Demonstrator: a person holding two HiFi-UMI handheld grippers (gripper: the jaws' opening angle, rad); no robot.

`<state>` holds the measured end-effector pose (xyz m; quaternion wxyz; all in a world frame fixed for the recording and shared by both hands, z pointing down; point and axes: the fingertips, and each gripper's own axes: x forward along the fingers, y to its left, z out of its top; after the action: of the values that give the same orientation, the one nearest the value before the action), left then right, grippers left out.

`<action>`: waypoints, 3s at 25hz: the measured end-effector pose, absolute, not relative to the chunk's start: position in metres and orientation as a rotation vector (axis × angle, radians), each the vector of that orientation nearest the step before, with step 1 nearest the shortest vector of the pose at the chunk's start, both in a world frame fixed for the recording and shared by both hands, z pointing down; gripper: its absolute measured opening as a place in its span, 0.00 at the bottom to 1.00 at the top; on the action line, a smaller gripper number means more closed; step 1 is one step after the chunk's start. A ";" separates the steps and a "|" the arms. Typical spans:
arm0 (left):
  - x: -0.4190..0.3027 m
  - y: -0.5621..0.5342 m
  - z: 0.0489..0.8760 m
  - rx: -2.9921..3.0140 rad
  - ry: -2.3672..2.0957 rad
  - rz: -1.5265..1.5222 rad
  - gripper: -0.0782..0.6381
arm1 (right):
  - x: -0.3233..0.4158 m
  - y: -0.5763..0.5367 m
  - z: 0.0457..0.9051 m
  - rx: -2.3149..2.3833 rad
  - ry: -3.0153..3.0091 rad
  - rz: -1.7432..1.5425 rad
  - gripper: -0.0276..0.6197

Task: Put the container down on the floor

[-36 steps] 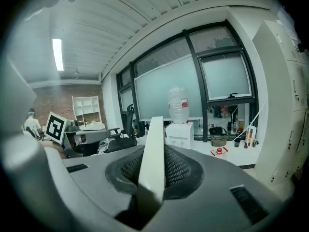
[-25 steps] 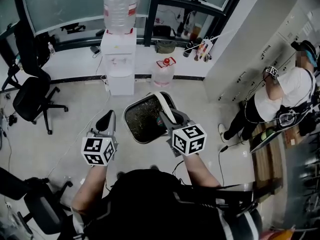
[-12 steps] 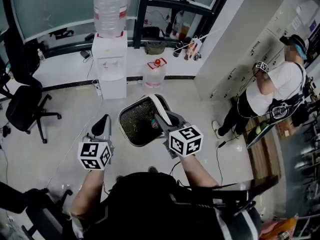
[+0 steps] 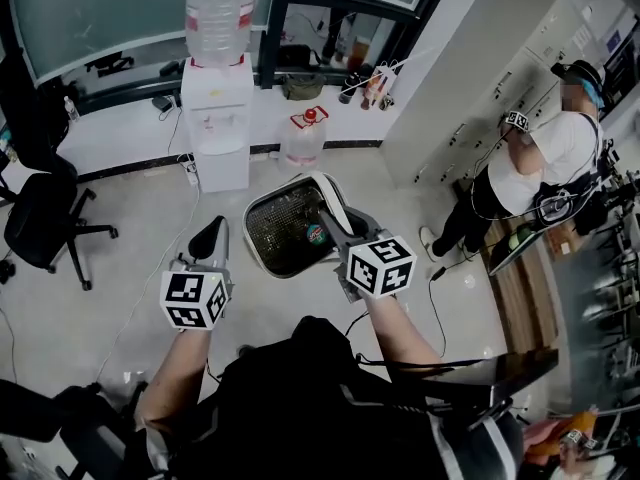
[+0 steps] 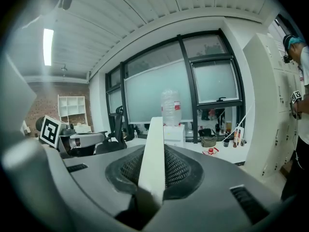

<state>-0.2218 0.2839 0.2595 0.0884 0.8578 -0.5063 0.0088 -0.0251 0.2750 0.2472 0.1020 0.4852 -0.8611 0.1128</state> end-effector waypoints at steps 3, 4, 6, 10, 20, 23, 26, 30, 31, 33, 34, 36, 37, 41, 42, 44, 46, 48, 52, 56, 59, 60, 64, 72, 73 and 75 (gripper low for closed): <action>-0.225 0.280 0.263 2.544 -1.489 0.021 0.12 | -0.026 0.269 0.247 1.450 -2.528 0.337 0.15; -0.225 0.277 0.263 2.543 -1.486 0.020 0.12 | -0.026 0.266 0.248 1.452 -2.525 0.336 0.15; -0.225 0.271 0.263 2.549 -1.485 0.020 0.12 | -0.025 0.257 0.249 1.456 -2.524 0.334 0.15; -0.225 0.252 0.265 2.543 -1.503 0.028 0.12 | -0.021 0.236 0.254 1.455 -2.536 0.348 0.15; -0.209 0.179 0.262 2.510 -1.556 0.059 0.12 | -0.008 0.160 0.262 1.379 -2.584 0.364 0.15; -0.196 0.156 0.267 2.487 -1.572 0.067 0.12 | 0.000 0.137 0.262 1.350 -2.599 0.353 0.15; -0.179 0.135 0.270 2.476 -1.567 0.080 0.12 | 0.010 0.116 0.262 1.315 -2.608 0.343 0.15; -0.158 0.106 0.271 2.471 -1.566 0.103 0.12 | 0.023 0.087 0.264 1.271 -2.619 0.331 0.15; -0.153 0.099 0.272 2.468 -1.566 0.108 0.12 | 0.027 0.080 0.265 1.263 -2.621 0.329 0.15; -0.142 0.084 0.273 2.460 -1.570 0.121 0.12 | 0.037 0.066 0.267 1.252 -2.624 0.331 0.15; -0.137 0.077 0.274 2.455 -1.575 0.128 0.12 | 0.042 0.058 0.268 1.247 -2.626 0.334 0.15; -0.127 0.062 0.273 2.447 -1.588 0.139 0.12 | 0.052 0.045 0.269 1.235 -2.633 0.341 0.15; -0.122 0.056 0.272 2.445 -1.592 0.139 0.12 | 0.057 0.040 0.269 1.226 -2.636 0.341 0.15; -0.100 0.031 0.270 2.455 -1.596 0.132 0.12 | 0.075 0.018 0.270 1.198 -2.642 0.317 0.15; -0.096 0.026 0.270 2.455 -1.599 0.135 0.12 | 0.079 0.012 0.270 1.194 -2.644 0.314 0.15; -0.091 0.017 0.271 2.447 -1.612 0.145 0.12 | 0.086 0.003 0.271 1.186 -2.649 0.309 0.15; -0.086 0.010 0.273 2.439 -1.620 0.154 0.12 | 0.094 -0.006 0.271 1.186 -2.650 0.302 0.15; -0.079 0.005 0.275 2.438 -1.612 0.160 0.12 | 0.102 -0.014 0.272 1.190 -2.645 0.300 0.15; -0.069 -0.002 0.279 2.436 -1.598 0.164 0.12 | 0.110 -0.025 0.276 1.203 -2.635 0.314 0.15; -0.068 -0.018 0.285 2.449 -1.576 0.166 0.12 | 0.107 -0.041 0.280 1.215 -2.621 0.308 0.15; -0.067 -0.035 0.293 2.459 -1.542 0.152 0.12 | 0.105 -0.054 0.284 1.235 -2.602 0.301 0.15; -0.068 -0.042 0.295 2.463 -1.529 0.149 0.12 | 0.103 -0.059 0.285 1.245 -2.598 0.303 0.15; -0.071 -0.066 0.300 2.489 -1.478 0.153 0.12 | 0.095 -0.073 0.291 1.278 -2.576 0.319 0.15; -0.077 -0.119 0.308 2.546 -1.378 0.181 0.12 | 0.080 -0.120 0.300 1.357 -2.530 0.335 0.15; -0.079 -0.126 0.310 2.547 -1.369 0.183 0.12 | 0.077 -0.127 0.302 1.365 -2.525 0.341 0.15; -0.084 -0.139 0.313 2.554 -1.350 0.191 0.12 | 0.072 -0.139 0.307 1.380 -2.512 0.347 0.15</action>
<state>-0.0836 -0.1387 0.3132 0.1227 0.8755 -0.4627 0.0656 0.0723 -0.1389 0.3069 0.1270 0.4740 -0.8631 0.1193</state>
